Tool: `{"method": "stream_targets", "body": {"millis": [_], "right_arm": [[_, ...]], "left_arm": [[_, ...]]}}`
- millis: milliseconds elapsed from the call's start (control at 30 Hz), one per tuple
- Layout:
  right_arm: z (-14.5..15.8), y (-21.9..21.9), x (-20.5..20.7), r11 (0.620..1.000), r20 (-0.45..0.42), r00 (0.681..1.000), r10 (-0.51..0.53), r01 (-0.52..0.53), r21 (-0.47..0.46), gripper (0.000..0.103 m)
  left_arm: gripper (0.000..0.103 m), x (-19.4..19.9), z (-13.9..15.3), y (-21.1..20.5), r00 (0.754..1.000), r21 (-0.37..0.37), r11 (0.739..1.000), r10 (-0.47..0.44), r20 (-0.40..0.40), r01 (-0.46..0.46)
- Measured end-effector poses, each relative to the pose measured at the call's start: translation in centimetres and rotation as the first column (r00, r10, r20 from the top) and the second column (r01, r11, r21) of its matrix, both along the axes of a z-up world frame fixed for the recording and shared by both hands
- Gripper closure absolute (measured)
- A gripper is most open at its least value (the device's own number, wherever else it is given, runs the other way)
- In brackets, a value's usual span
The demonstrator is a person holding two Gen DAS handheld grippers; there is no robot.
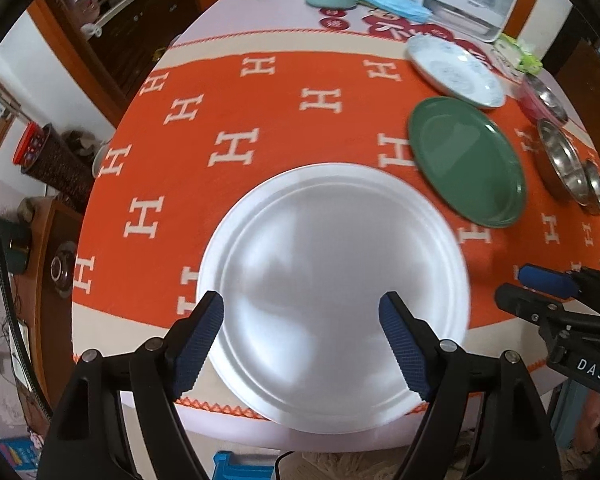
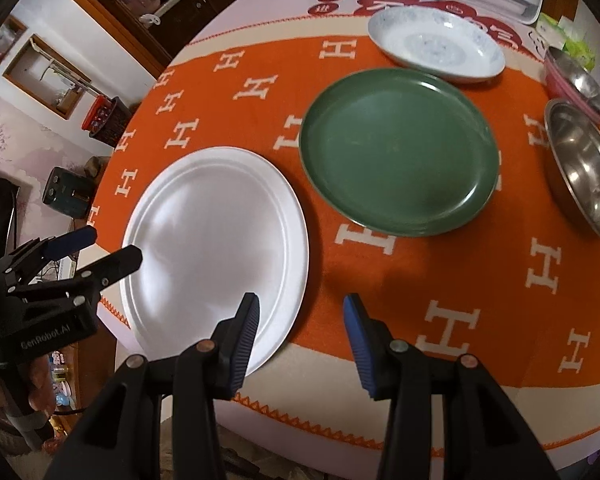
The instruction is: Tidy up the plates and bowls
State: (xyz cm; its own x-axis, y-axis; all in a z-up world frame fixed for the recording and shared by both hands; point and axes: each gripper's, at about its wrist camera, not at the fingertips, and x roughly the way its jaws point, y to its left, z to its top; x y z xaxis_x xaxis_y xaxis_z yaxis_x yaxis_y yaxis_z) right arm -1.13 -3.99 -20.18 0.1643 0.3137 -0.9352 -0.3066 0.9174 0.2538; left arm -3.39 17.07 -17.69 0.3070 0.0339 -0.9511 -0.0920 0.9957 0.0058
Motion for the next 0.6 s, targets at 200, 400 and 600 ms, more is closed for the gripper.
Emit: {"method": "stream_targets", "body": {"millis": [200, 400, 600], "right_arm": [[1.2, -0.4, -0.4, 1.000, 0.036, 0.999, 0.012, -0.012, -0.001, 0.059], [2.6, -1.9, -0.8, 1.000, 0.077, 0.997, -0.001, 0.001, 0.001, 0.059], [4.6, -4.7, -1.0, 0.998, 0.127, 0.991, -0.051, 0.048, 0.027, 0.059]], "left_arm": [[0.024, -0.1, 1.5, -1.5, 0.999, 0.014, 1.000, -0.011, 0.035, 0.010], [0.024, -0.3, 2.8, -2.9, 0.997, 0.012, 1.000, -0.023, 0.067, 0.022], [0.024, -0.2, 4.2, -4.9, 0.993, 0.011, 0.999, -0.051, 0.106, 0.050]]}}
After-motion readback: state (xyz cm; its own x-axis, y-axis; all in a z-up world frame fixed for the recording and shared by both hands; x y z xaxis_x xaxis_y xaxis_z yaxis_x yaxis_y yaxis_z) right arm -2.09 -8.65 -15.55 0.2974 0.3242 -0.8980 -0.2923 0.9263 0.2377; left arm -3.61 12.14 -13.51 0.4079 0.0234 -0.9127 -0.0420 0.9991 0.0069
